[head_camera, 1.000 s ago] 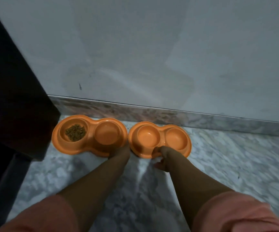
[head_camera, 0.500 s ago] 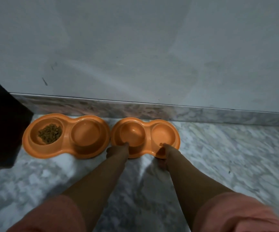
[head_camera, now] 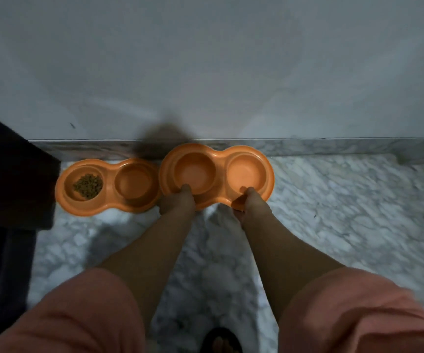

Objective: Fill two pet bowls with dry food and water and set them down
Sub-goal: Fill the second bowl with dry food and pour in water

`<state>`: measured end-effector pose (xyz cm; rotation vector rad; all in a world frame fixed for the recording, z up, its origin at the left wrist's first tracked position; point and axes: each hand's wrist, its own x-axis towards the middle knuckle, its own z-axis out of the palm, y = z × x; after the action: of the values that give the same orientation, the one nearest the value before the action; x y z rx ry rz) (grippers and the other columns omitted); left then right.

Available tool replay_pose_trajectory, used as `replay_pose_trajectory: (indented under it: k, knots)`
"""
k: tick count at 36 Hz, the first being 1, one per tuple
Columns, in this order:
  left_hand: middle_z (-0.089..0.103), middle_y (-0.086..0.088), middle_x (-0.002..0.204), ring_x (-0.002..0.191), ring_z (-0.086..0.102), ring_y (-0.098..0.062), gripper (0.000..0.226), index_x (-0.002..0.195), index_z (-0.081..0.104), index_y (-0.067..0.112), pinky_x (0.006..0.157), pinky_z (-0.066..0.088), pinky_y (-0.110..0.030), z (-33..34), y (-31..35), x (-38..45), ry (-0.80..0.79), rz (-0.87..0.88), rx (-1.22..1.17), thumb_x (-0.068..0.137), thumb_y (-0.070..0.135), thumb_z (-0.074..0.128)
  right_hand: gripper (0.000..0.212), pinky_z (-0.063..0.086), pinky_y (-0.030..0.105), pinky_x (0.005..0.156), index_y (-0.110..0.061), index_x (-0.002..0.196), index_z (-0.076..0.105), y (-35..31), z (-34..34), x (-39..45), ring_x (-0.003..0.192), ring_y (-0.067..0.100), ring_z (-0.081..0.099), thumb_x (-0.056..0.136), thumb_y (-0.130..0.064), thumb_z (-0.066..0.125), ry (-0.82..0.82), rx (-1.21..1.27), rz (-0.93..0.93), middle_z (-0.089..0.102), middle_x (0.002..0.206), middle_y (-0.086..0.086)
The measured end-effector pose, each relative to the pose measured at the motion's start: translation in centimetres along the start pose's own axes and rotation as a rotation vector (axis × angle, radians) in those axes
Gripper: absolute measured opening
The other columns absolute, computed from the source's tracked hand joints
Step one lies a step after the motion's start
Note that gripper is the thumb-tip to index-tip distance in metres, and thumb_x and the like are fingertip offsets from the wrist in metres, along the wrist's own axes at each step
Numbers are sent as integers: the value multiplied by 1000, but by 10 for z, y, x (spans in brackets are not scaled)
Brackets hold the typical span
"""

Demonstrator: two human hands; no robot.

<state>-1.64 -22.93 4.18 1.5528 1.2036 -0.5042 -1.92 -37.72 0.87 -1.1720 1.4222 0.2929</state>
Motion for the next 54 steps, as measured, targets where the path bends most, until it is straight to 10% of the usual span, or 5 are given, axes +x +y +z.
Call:
replay_pose_trajectory:
  k: [8, 18, 27, 54]
  knots:
    - [43, -22, 143, 129, 45, -39, 74, 144, 26, -1, 104, 41, -43, -104, 58, -160, 48, -28, 9, 90, 35, 61, 47, 55, 37, 72, -10, 120, 56, -39, -57, -210, 63, 23, 57, 81, -33, 68, -24, 27, 39, 51, 76, 7]
    - [46, -20, 141, 125, 49, -38, 68, 145, 29, 2, 95, 42, -40, -226, 122, -375, 35, 29, -17, 92, 35, 58, 63, 49, 33, 66, -14, 132, 43, -98, -144, -457, 97, 32, 64, 76, -30, 68, -17, 85, -4, 55, 109, 8]
    - [47, -23, 138, 121, 51, -40, 81, 143, 26, -3, 100, 45, -46, -331, 143, -521, 71, 111, -61, 87, 44, 60, 67, 56, 39, 76, -21, 139, 33, -115, -211, -648, 63, 23, 50, 80, -26, 63, -59, 79, -149, 44, 77, 4]
    - [62, -18, 122, 105, 64, -37, 64, 130, 48, -1, 93, 53, -44, -568, 82, -667, 264, 280, -499, 82, 38, 64, 71, 57, 43, 81, -25, 139, 29, -16, -240, -901, 62, 23, 48, 75, -27, 63, -383, -27, -430, 49, 104, 11]
